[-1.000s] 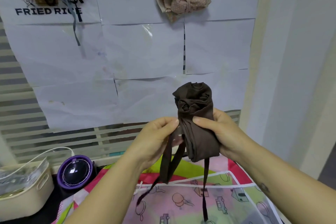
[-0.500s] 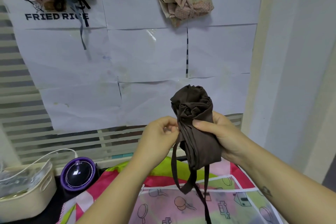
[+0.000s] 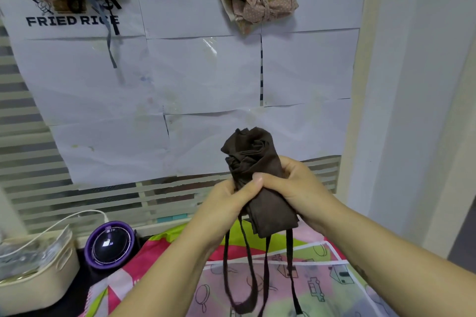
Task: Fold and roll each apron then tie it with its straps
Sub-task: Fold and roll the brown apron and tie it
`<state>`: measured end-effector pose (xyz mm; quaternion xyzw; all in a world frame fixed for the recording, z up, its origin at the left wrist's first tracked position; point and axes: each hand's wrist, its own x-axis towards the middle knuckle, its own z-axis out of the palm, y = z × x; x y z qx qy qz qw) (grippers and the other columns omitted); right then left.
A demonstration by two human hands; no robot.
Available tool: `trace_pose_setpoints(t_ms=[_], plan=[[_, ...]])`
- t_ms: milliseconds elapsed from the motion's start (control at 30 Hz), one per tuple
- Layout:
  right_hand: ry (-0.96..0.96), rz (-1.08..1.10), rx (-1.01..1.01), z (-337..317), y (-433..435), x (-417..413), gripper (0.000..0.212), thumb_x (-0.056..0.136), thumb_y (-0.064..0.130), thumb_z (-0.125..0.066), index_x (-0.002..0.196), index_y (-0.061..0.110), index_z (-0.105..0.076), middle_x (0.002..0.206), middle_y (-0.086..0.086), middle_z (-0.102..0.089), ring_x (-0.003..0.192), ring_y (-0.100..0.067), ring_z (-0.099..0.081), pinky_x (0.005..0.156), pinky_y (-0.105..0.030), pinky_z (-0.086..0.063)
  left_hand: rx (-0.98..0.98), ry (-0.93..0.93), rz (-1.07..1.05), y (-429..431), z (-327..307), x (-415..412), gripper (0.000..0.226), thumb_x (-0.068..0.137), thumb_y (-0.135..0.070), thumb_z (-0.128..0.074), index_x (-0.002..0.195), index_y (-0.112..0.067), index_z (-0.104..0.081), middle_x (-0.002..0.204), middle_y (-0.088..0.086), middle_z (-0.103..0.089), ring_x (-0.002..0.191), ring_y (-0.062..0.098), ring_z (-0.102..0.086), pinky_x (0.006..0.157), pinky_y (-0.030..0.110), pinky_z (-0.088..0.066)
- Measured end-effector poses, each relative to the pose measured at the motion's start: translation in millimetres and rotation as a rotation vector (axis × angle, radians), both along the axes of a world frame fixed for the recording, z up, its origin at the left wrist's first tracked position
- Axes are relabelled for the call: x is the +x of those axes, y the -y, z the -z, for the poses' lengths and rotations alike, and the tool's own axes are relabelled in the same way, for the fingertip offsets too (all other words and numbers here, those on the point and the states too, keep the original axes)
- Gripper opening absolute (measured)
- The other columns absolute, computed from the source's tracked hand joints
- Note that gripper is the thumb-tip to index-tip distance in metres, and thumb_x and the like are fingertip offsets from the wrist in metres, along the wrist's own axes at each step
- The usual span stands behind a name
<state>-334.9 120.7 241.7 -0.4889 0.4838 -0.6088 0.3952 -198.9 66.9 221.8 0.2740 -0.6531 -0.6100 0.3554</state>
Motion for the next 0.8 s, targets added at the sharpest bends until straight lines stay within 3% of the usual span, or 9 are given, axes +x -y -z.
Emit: trace_pose_setpoints(t_ms=[67, 133, 200, 300, 367, 467, 533, 633, 800], plan=[[-0.019, -0.105, 0.022, -2, 0, -8, 0.013, 0.083, 0.012, -0.070, 0.096, 0.014, -0.068, 0.088, 0.001, -0.073, 0.081, -0.013, -0.067, 0.070, -0.023, -0.054, 0.039, -0.021, -0.021, 4, 3, 2, 0.042, 0.081, -0.040, -0.067, 0.108, -0.008, -0.068, 0.107, 0.016, -0.071, 0.104, 0.026, -0.065, 0.098, 0.046, -0.046], [-0.075, -0.243, 0.072, -5, -2, -22, 0.030, 0.081, 0.019, -0.071, 0.110, 0.017, -0.065, 0.103, 0.001, -0.070, 0.084, -0.013, -0.062, 0.070, -0.025, -0.048, 0.125, -0.094, 0.006, 7, 5, 6, 0.045, 0.082, -0.031, -0.061, 0.114, 0.000, -0.064, 0.109, 0.016, -0.070, 0.105, 0.029, -0.065, 0.093, 0.039, -0.049], [-0.163, -0.294, 0.136, -8, -4, -35, 0.034, 0.084, 0.015, -0.067, 0.118, 0.020, -0.061, 0.110, 0.003, -0.068, 0.071, -0.009, -0.055, 0.060, -0.020, -0.041, 0.191, -0.152, 0.015, 11, 5, 10, 0.049, 0.078, -0.026, -0.059, 0.117, 0.004, -0.061, 0.110, 0.014, -0.070, 0.102, 0.025, -0.067, 0.088, 0.031, -0.049], [-0.282, -0.266, 0.159, -12, -8, -46, 0.019, 0.093, 0.003, -0.055, 0.110, 0.007, -0.061, 0.078, 0.010, -0.069, 0.053, -0.004, -0.044, 0.053, -0.014, -0.037, 0.238, -0.175, 0.051, 12, 5, 16, 0.050, 0.075, -0.024, -0.060, 0.116, 0.004, -0.060, 0.110, 0.013, -0.070, 0.101, 0.022, -0.067, 0.089, 0.030, -0.048], [-0.507, -0.139, 0.117, -14, -8, -50, 0.014, 0.093, 0.009, -0.057, 0.101, 0.010, -0.068, 0.073, 0.011, -0.069, 0.060, -0.006, -0.056, 0.063, -0.014, -0.045, 0.255, -0.187, 0.073, 11, 6, 17, 0.047, 0.076, -0.022, -0.065, 0.116, 0.003, -0.060, 0.112, 0.013, -0.070, 0.103, 0.022, -0.066, 0.091, 0.031, -0.048], [-0.681, -0.007, 0.022, -3, -1, -44, 0.009, 0.086, 0.015, -0.068, 0.089, 0.018, -0.075, 0.095, 0.000, -0.068, 0.088, -0.014, -0.063, 0.085, -0.026, -0.048, 0.236, -0.220, 0.112, 8, 7, 13, 0.043, 0.076, -0.019, -0.065, 0.114, 0.002, -0.061, 0.112, 0.012, -0.070, 0.105, 0.020, -0.066, 0.092, 0.029, -0.049], [-0.656, 0.005, -0.021, 7, 4, -34, 0.008, 0.087, 0.013, -0.067, 0.087, 0.015, -0.075, 0.092, -0.007, -0.068, 0.079, -0.018, -0.061, 0.082, -0.033, -0.049, 0.210, -0.248, 0.120, 7, 9, 7, 0.040, 0.074, -0.020, -0.059, 0.108, 0.000, -0.064, 0.107, 0.009, -0.072, 0.100, 0.017, -0.067, 0.085, 0.025, -0.053], [-0.364, -0.067, -0.011, 13, 4, -19, 0.016, 0.092, 0.007, -0.059, 0.094, 0.014, -0.073, 0.079, 0.002, -0.074, 0.074, -0.003, -0.065, 0.067, -0.018, -0.049, 0.198, -0.305, 0.116, 6, 11, 2, 0.035, 0.074, -0.018, -0.059, 0.103, -0.001, -0.065, 0.101, 0.009, -0.073, 0.094, 0.016, -0.069, 0.079, 0.023, -0.055], [-0.065, -0.237, 0.113, 14, 4, -12, 0.022, 0.097, 0.017, -0.050, 0.096, 0.014, -0.072, 0.093, -0.005, -0.074, 0.082, -0.014, -0.068, 0.069, -0.023, -0.052, 0.166, -0.311, 0.072, 8, 11, 2, 0.037, 0.080, -0.020, -0.061, 0.110, 0.002, -0.063, 0.107, 0.012, -0.071, 0.098, 0.019, -0.068, 0.079, 0.023, -0.054]])
